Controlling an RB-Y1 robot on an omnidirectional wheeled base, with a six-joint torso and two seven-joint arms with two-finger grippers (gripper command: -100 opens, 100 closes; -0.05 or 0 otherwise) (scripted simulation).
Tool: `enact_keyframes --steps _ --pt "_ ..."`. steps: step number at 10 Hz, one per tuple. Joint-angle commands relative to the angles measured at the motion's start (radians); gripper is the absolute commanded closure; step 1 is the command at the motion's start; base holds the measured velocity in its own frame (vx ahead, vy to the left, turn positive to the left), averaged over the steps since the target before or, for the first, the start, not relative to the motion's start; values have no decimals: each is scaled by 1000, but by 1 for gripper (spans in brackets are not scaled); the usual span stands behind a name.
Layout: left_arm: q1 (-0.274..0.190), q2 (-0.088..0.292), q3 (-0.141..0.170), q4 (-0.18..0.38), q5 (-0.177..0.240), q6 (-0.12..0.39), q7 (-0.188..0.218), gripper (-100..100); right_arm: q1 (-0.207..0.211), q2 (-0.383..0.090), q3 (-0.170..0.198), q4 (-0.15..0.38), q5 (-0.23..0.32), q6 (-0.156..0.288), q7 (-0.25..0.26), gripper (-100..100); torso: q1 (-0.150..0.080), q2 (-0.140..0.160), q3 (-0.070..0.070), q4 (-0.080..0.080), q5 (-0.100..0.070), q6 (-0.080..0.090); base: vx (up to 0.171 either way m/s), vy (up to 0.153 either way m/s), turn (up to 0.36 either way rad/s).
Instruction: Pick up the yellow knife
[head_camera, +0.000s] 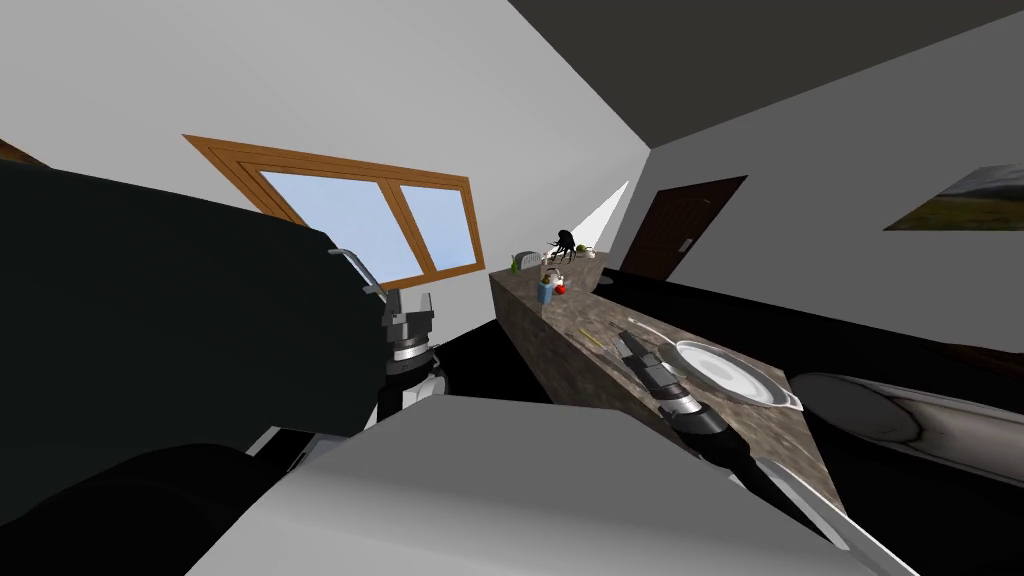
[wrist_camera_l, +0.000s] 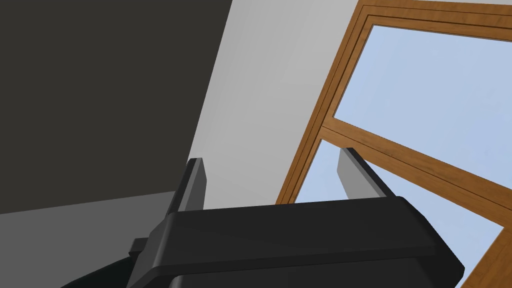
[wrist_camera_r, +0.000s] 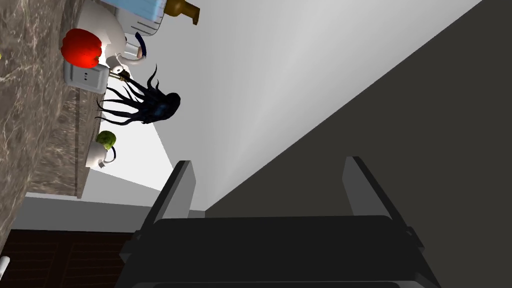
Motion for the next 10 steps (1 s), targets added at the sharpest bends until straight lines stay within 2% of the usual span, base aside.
enact_keyframes --steps 1,2,3,5,6,7,8,9,10 --pt "0 0 0 0 0 0 0 0 21 -50 -11 16 0 -9 1 -100 0 0 0 0 0 0 19 4 48" --pt "0 0 0 0 0 0 0 0 37 -78 -19 63 6 -20 8 -100 0 0 0 0 0 0 26 2 75" --pt "0 0 0 0 0 0 0 0 37 -110 -19 66 6 -20 8 -100 0 0 0 0 0 0 22 3 48" --pt "0 0 0 0 0 0 0 0 52 -168 -25 117 14 -31 14 -100 0 -1 0 0 0 0 27 4 74" --pt "0 0 0 0 0 0 0 0 52 -175 -25 117 14 -31 14 -100 0 0 0 0 0 0 8 -2 5" --pt "0 0 0 0 0 0 0 0 67 -213 -29 163 23 -42 21 -100 0 0 0 0 0 0 18 5 99" --pt "0 0 0 0 0 0 0 0 67 -237 -29 168 23 -42 21 -100 0 0 0 0 0 0 24 3 67" --pt "0 0 0 0 0 0 0 0 80 -269 -30 205 34 -52 28 -100 0 0 0 0 0 0 36 8 116" --pt "0 0 0 0 0 0 0 0 80 -296 -30 220 34 -52 28 -100 0 -1 0 0 0 0 29 0 51"
